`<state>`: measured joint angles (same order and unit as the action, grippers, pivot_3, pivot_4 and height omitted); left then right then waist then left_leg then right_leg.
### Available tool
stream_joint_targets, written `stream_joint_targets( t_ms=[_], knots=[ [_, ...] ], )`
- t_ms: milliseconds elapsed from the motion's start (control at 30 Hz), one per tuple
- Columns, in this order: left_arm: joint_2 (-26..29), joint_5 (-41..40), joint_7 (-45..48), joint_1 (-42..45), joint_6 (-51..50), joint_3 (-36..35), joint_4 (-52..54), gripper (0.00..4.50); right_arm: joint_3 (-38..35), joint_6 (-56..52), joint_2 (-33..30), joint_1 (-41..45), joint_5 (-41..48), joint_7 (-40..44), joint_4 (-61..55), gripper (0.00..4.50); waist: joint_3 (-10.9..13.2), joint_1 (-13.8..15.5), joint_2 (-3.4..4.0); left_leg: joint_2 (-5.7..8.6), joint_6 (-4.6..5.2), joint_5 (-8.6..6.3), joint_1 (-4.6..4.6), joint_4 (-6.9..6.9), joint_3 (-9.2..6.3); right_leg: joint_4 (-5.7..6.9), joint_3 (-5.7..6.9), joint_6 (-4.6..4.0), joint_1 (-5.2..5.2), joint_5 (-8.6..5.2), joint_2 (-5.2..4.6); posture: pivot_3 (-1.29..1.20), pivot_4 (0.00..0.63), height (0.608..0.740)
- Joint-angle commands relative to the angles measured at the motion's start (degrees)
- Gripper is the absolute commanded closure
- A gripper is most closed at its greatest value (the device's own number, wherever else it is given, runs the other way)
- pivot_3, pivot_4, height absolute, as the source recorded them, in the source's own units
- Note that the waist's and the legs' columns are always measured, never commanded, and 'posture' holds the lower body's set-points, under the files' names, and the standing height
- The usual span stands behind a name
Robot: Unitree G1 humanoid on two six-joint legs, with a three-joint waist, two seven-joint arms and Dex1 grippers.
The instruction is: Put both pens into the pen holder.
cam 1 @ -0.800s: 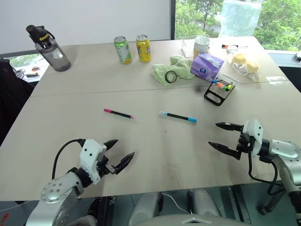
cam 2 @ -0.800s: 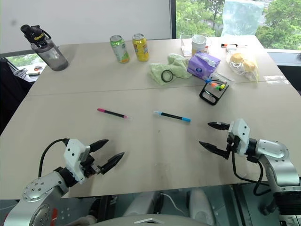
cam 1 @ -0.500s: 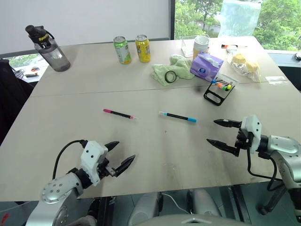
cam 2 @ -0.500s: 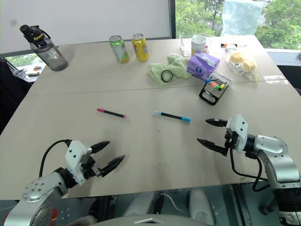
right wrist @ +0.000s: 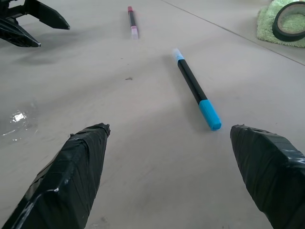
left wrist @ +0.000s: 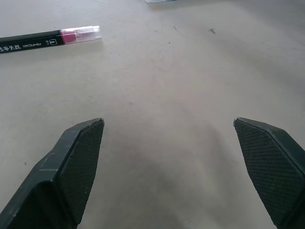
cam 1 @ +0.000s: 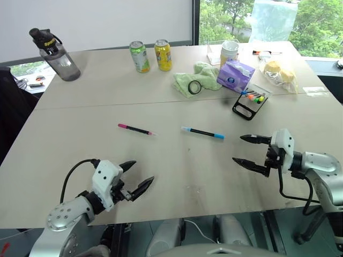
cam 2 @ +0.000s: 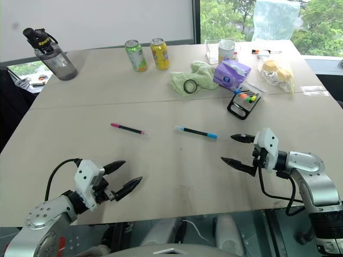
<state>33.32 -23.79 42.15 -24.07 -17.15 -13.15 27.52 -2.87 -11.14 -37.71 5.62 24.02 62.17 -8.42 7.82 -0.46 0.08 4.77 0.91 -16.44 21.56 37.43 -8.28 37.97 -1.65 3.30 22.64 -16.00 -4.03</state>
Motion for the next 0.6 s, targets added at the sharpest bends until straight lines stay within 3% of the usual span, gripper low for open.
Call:
stream_joint_targets(
  t_ms=[33,400,600],
  knots=[
    [0.55,-1.04,0.20,0.05,0.07,-1.66,1.22,0.00,0.19,0.40,0.34,1.05,0.47,-0.23,-1.50,0.14,0.00,0.00,0.00,0.00,0.00,0.00,0.00,0.00,0.00,0.00,0.00,0.00,0.00,0.00,0.00,0.00,0.150,0.740],
    [1.20,-3.56,1.46,0.62,-1.21,-2.30,1.47,0.00,0.36,0.61,0.54,0.74,0.56,-0.40,-1.39,0.14,0.00,-0.01,0.00,0.00,0.00,0.00,0.00,0.00,0.00,0.00,0.00,0.00,0.00,0.00,0.00,0.00,0.150,0.740],
    [-0.27,-8.27,-1.77,4.18,-5.42,-4.23,1.11,0.00,-0.52,-0.84,0.86,0.48,5.30,1.78,-3.45,0.14,0.00,-0.01,0.00,0.00,0.00,0.00,0.00,0.00,-0.01,0.00,0.01,0.00,0.00,0.00,0.00,0.00,0.150,0.740]
  ],
)
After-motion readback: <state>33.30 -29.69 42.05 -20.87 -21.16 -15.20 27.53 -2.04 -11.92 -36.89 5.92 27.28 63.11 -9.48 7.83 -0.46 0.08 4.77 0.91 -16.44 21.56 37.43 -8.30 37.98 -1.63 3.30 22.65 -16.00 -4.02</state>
